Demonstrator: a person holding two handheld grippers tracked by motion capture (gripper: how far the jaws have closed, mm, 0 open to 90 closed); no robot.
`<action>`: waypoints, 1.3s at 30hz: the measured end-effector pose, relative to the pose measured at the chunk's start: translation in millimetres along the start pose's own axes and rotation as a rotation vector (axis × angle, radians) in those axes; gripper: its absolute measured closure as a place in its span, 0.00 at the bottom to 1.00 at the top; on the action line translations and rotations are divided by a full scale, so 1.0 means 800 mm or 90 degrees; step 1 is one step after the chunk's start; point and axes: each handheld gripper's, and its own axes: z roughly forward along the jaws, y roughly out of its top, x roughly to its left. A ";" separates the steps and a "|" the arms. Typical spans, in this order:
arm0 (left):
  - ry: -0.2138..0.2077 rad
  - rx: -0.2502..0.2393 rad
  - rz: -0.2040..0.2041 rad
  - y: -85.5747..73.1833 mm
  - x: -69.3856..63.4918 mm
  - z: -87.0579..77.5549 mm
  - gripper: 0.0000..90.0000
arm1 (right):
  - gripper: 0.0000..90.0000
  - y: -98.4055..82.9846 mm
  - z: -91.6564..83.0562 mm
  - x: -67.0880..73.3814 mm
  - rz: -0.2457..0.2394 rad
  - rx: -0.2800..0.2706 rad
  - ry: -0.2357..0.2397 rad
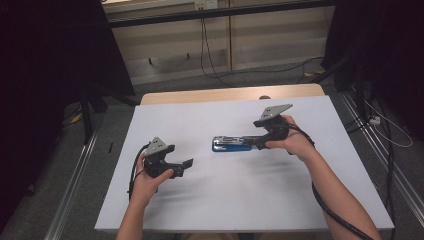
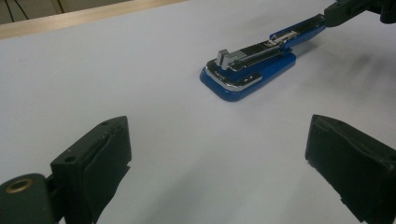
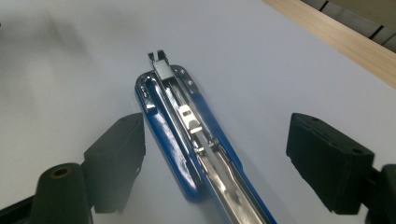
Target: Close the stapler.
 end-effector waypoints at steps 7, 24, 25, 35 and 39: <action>0.006 0.001 -0.003 0.002 0.000 0.004 0.09 | 0.17 -0.016 -0.019 0.009 0.025 0.000 -0.039; 0.008 -0.002 -0.048 0.008 0.002 0.024 0.25 | 0.26 -0.056 -0.055 0.013 0.124 -0.045 -0.134; 0.007 0.003 -0.047 0.010 0.001 0.026 0.28 | 0.33 -0.059 -0.057 0.014 0.118 -0.041 -0.148; 0.007 0.002 -0.048 0.022 -0.007 0.045 0.62 | 0.62 -0.073 -0.068 0.016 0.133 -0.026 -0.198; -0.002 0.017 -0.046 0.021 -0.007 0.055 0.74 | 0.76 -0.078 -0.077 0.012 0.160 -0.031 -0.220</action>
